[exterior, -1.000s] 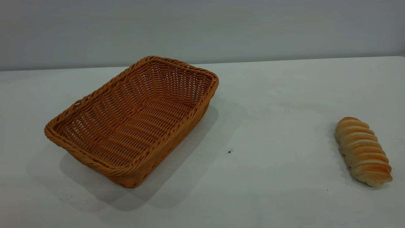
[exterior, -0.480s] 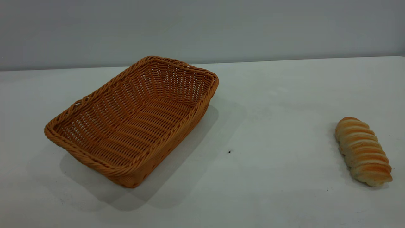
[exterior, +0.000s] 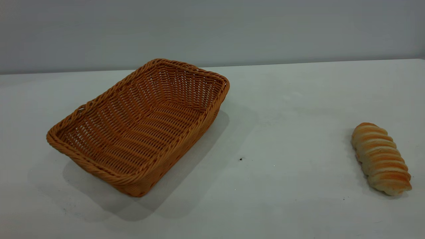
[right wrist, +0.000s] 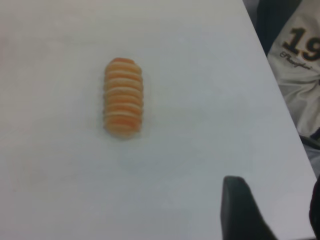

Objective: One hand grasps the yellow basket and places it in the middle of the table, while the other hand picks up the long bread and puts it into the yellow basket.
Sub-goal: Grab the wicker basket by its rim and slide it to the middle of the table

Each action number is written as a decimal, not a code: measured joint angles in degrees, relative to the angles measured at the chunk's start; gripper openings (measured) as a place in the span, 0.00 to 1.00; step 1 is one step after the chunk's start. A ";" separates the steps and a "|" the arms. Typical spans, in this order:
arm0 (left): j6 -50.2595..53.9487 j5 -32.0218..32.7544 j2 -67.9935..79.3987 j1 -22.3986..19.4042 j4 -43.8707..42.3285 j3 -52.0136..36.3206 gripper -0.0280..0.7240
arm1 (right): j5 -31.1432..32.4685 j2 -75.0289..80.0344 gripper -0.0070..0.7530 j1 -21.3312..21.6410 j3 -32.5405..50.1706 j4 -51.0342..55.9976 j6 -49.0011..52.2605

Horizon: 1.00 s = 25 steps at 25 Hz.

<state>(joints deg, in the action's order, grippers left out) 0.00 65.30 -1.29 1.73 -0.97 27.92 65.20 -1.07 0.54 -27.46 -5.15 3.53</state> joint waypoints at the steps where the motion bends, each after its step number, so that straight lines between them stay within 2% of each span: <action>1: 0.00 0.00 0.00 1.03 -0.04 0.00 0.82 | 0.00 0.00 0.50 -0.08 0.00 0.00 0.00; 9: 0.00 0.00 0.00 7.11 -0.04 0.00 0.82 | 0.00 0.00 0.50 -3.77 0.00 0.00 0.00; 13: 0.56 0.00 0.00 7.14 0.38 0.00 0.82 | 0.06 0.00 0.50 -6.35 0.00 0.00 0.52; 17: 5.53 -0.06 1.86 7.14 0.97 1.22 0.81 | 0.95 0.00 0.50 -7.33 -1.15 -0.58 2.81; 25: 11.50 -5.41 18.86 7.14 0.97 8.99 0.81 | 1.83 12.04 0.50 -7.39 -9.94 -9.60 6.71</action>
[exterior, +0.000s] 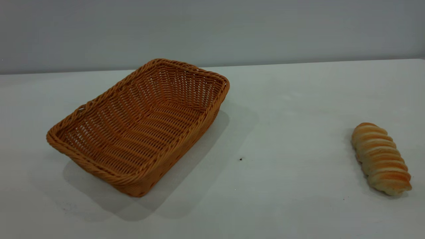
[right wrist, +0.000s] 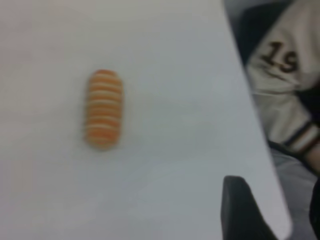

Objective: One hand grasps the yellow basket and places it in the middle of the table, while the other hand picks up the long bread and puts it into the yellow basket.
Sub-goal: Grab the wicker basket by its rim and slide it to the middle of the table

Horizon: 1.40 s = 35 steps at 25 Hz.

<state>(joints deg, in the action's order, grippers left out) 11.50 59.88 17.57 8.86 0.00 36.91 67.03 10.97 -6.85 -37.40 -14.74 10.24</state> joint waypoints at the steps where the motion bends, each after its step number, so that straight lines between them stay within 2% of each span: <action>1: 0.17 -0.72 2.75 0.00 0.00 0.79 0.81 | 0.00 2.32 0.50 0.00 -1.26 -1.04 0.71; 6: 0.23 -4.28 16.48 0.00 0.00 3.58 0.81 | 0.41 12.91 0.50 0.00 -6.28 -2.80 1.39; 11: 0.34 -6.90 30.73 0.00 0.00 4.34 0.81 | 1.00 20.63 0.50 0.00 -7.03 -2.63 1.46; 17: 2.93 -12.54 45.27 0.00 1.38 4.62 0.81 | 0.25 23.43 0.50 0.00 -7.03 0.00 1.46; 24: 4.48 -19.21 57.47 0.00 7.29 4.62 0.81 | 1.56 23.68 0.50 0.00 -7.13 5.35 1.46; 30: 14.65 -23.85 64.12 0.00 7.48 4.69 0.81 | 2.25 23.68 0.50 -0.52 -7.20 11.70 -0.56; 35: 24.08 -26.23 69.85 0.00 4.79 4.69 0.81 | 1.03 23.68 0.50 -5.18 -7.20 12.25 -1.15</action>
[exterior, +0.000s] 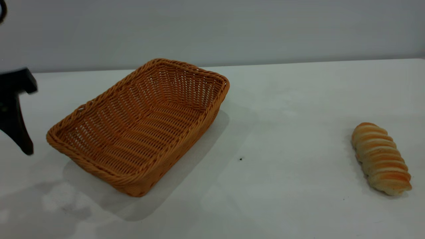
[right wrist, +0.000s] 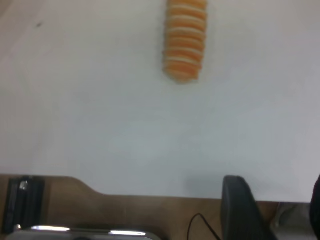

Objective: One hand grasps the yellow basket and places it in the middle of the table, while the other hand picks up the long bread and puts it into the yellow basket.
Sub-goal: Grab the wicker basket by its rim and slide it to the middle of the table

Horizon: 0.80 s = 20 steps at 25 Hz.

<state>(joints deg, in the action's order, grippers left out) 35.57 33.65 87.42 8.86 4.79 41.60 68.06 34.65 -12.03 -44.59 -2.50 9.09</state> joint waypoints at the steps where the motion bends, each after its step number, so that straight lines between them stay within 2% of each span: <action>1: 0.93 -0.85 1.21 0.00 0.00 0.00 0.81 | 0.00 0.00 0.50 -0.50 0.00 -0.14 0.01; 8: 2.88 -7.63 8.00 0.00 1.40 0.74 0.81 | -0.41 0.00 0.50 -1.07 0.00 -1.51 0.01; 20: 2.93 -9.19 15.20 0.00 4.03 8.07 0.81 | -3.19 0.07 0.50 -1.07 0.00 -2.09 0.01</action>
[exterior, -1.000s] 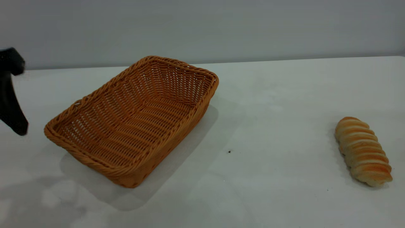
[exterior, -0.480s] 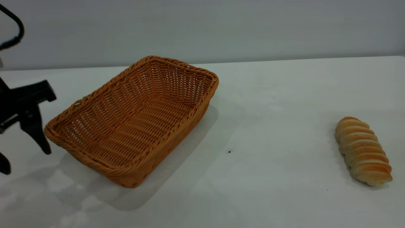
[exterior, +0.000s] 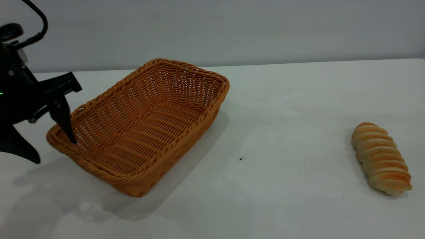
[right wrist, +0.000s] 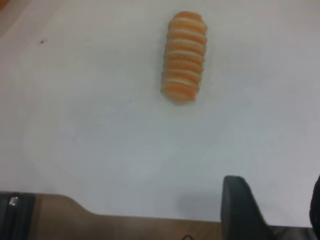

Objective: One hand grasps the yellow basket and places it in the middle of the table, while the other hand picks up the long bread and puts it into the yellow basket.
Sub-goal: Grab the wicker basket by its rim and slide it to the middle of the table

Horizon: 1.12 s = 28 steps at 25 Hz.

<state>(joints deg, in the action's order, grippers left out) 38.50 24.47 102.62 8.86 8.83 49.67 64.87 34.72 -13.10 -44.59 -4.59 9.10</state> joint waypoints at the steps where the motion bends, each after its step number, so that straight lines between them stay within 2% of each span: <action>1: 0.00 -0.39 0.52 0.00 0.79 0.13 0.81 | -0.11 0.00 0.50 0.00 0.00 -0.14 0.00; 7: 0.05 -2.75 4.87 0.00 5.26 1.01 0.81 | -0.43 0.00 0.50 0.00 0.00 -0.34 -0.01; 15: -1.13 -5.09 9.78 0.00 6.38 4.35 0.81 | -0.67 0.00 0.50 0.00 0.00 -0.36 -0.01; 18: -1.20 -5.72 10.43 0.00 6.57 4.48 0.76 | -0.87 0.00 0.50 0.00 0.00 -0.47 -0.01; 22: -1.22 -7.17 10.67 0.00 6.57 4.48 0.55 | -1.06 0.00 0.50 0.00 0.00 -0.52 -0.01; 26: -0.49 -9.27 10.67 -0.07 7.33 4.50 0.27 | -1.08 0.00 0.50 0.00 0.00 -0.53 -0.01; 28: -0.83 -10.19 10.67 -0.07 7.39 4.68 0.20 | -1.08 0.00 0.50 0.00 0.00 -0.58 -0.01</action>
<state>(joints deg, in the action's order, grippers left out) 37.67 14.27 113.29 8.79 16.21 54.35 63.79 34.72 -13.10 -44.59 -5.17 9.09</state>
